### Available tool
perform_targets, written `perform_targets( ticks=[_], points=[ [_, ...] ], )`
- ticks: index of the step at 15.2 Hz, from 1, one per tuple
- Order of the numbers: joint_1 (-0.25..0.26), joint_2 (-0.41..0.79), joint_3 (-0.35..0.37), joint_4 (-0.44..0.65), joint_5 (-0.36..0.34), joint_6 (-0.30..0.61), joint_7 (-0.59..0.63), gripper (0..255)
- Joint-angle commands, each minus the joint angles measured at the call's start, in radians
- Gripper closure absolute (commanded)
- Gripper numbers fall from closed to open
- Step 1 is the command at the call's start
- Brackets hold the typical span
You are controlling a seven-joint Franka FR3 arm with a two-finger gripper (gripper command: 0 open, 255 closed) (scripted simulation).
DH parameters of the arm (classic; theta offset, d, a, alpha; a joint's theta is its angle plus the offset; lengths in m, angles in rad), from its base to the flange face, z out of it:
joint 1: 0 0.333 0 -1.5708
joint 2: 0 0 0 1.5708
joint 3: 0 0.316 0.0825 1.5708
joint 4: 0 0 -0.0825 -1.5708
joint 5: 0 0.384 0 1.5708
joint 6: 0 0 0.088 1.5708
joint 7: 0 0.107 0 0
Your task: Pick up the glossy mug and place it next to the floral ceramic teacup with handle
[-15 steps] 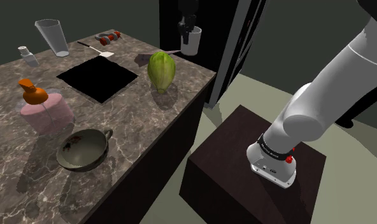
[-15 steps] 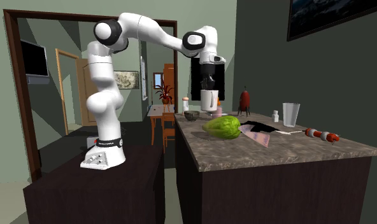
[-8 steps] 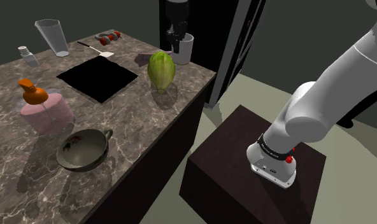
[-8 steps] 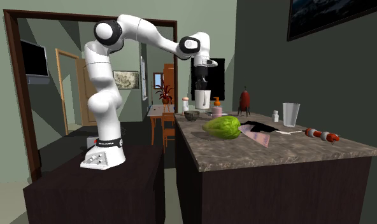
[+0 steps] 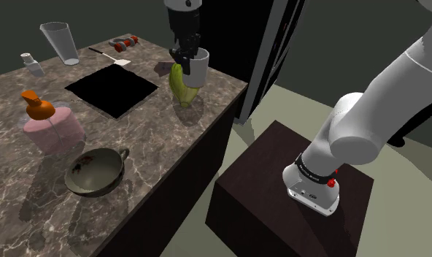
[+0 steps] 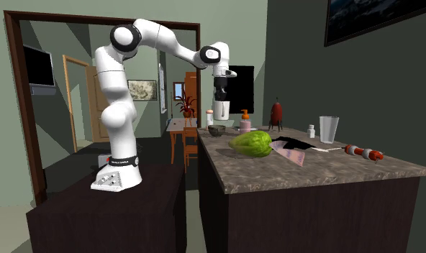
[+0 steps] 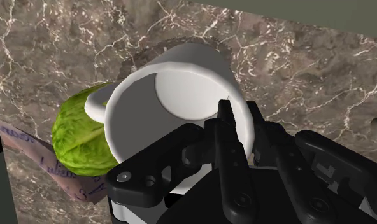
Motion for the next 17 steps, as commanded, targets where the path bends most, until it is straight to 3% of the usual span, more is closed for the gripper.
perform_targets(
  ticks=[1,9,17],
  points=[
    [0.022,0.012,0.029,0.014,0.004,-0.003,0.051,255],
    [0.105,0.091,0.135,0.105,0.001,-0.024,0.244,255],
    [0.107,0.105,0.137,0.013,-0.004,0.082,0.250,255]
  ],
)
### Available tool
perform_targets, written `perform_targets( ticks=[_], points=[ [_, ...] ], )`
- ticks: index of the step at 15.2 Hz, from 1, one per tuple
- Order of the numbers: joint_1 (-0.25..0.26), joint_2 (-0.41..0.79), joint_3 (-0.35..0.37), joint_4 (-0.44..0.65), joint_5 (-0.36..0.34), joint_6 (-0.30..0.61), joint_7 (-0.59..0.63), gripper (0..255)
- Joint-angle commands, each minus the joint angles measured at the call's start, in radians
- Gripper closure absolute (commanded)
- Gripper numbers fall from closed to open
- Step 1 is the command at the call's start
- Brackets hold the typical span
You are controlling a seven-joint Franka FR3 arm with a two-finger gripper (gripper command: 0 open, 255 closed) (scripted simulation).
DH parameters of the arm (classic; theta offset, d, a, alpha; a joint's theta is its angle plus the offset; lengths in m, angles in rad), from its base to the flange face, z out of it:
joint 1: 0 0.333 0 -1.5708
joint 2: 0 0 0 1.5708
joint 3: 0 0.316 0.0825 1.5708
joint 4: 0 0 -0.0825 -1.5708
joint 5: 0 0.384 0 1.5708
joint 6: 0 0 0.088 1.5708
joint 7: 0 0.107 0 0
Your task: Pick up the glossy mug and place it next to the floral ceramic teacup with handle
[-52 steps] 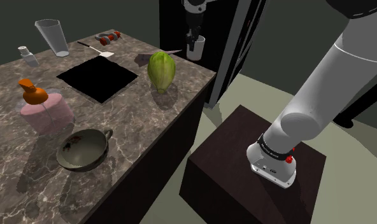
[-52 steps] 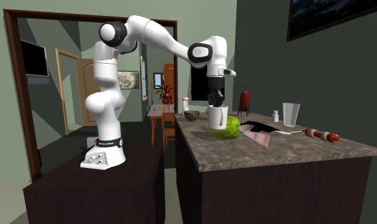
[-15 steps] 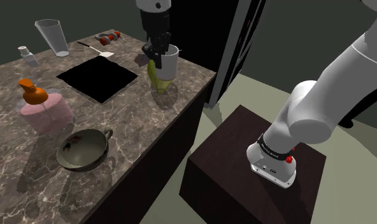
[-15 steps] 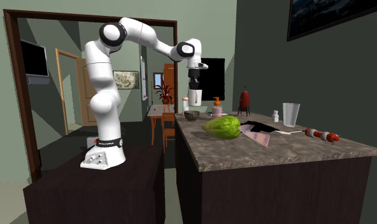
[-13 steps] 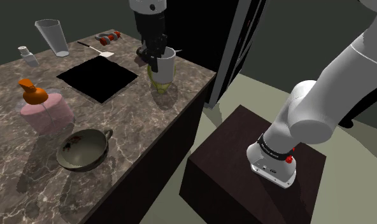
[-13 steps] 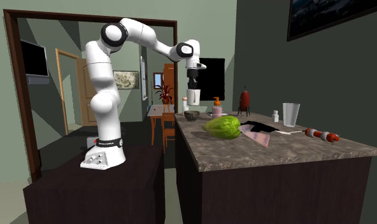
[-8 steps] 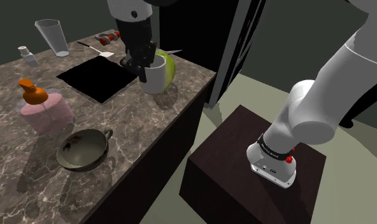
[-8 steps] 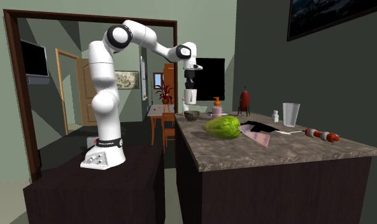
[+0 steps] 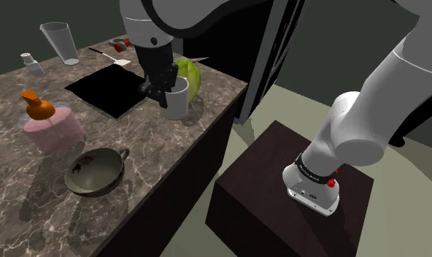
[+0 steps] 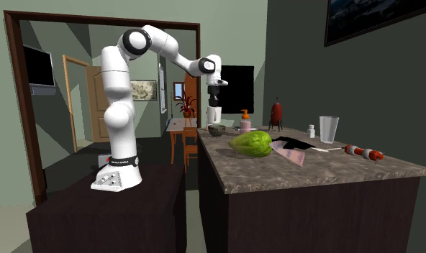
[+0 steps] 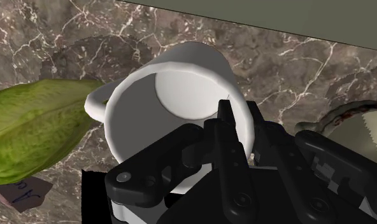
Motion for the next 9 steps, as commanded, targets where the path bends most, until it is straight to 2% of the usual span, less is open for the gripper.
perform_targets(
  ticks=[1,9],
  points=[
    [0.001,0.008,0.001,-0.015,-0.003,0.023,0.003,255],
    [0.002,0.038,0.003,-0.091,-0.015,0.127,0.014,255]
  ],
)
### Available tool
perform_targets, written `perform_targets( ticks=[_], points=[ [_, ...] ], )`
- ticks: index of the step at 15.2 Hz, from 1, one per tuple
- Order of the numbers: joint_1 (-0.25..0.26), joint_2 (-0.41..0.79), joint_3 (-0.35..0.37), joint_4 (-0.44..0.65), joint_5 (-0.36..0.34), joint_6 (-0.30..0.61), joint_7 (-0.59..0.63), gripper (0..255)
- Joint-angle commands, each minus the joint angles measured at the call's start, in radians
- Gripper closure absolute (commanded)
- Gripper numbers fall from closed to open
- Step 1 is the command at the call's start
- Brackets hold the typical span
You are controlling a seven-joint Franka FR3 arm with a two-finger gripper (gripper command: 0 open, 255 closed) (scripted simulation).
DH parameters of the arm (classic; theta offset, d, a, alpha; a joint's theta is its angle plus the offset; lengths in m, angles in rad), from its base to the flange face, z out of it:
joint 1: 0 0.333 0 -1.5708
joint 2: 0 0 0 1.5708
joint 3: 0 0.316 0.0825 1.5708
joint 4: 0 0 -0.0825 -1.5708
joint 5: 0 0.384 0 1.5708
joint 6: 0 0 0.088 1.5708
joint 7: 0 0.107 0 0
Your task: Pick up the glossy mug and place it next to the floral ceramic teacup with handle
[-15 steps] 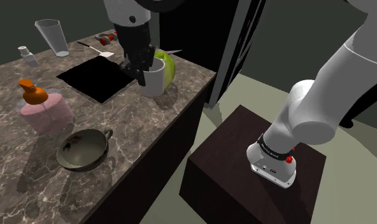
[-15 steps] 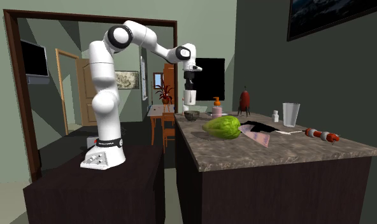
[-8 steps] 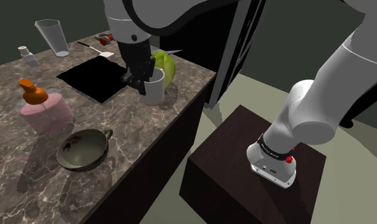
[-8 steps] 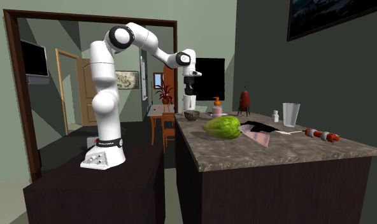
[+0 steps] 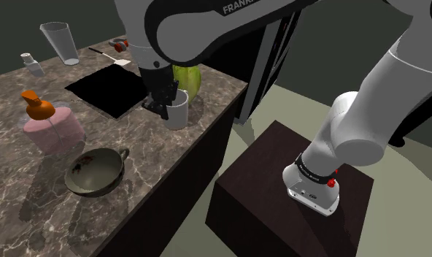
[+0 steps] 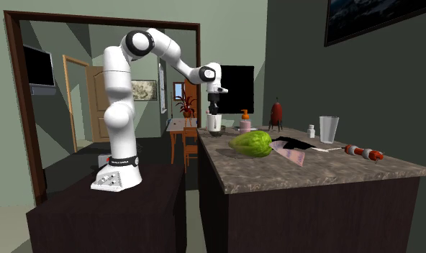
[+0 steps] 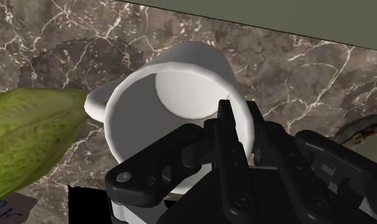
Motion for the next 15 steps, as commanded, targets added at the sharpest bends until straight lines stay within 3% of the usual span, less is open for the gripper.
perform_targets(
  ticks=[1,15],
  points=[
    [0.001,0.008,0.001,-0.018,-0.004,0.026,0.004,255],
    [0.004,0.088,0.001,-0.109,-0.040,0.191,0.034,255]
  ],
)
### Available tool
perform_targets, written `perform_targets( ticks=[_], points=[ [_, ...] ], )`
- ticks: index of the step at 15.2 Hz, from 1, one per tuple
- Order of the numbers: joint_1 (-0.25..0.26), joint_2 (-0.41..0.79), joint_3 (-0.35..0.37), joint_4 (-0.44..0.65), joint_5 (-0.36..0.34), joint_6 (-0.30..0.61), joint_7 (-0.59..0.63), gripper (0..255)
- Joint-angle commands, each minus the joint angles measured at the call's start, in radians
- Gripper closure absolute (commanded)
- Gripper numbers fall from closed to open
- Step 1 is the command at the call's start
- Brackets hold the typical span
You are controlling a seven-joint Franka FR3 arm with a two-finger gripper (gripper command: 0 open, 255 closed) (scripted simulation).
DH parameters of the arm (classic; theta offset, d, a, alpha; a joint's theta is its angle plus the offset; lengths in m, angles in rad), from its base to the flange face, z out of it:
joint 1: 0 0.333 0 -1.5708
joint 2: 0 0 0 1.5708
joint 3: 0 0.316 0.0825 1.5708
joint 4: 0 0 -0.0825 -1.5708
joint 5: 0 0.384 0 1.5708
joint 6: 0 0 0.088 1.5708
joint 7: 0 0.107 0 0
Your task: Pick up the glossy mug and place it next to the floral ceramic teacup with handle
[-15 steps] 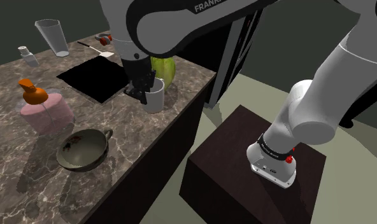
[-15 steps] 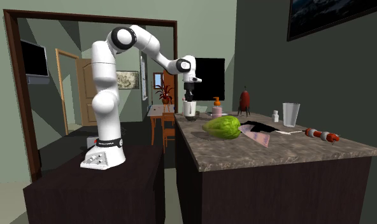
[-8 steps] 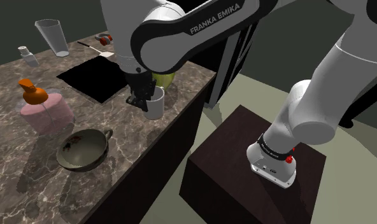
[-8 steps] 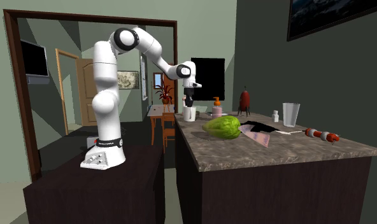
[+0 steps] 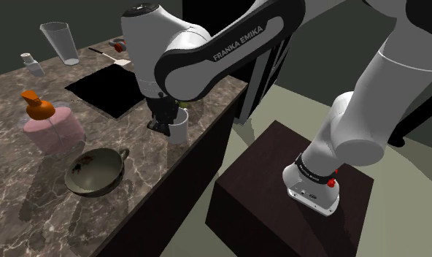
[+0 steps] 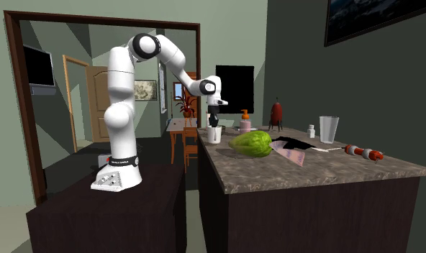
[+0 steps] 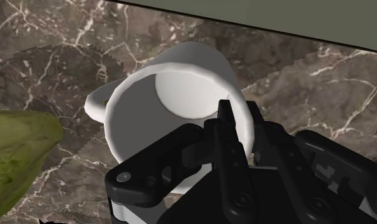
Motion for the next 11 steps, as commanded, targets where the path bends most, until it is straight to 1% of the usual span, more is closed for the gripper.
perform_targets(
  ticks=[1,6,7,11],
  points=[
    [0.001,0.003,0.000,-0.003,-0.002,0.007,0.002,255],
    [0.001,0.003,0.000,-0.003,-0.002,0.007,0.002,255],
    [0.001,0.003,0.000,-0.003,-0.002,0.007,0.002,0],
    [0.001,0.003,0.000,-0.003,-0.002,0.007,0.002,0]
  ],
)
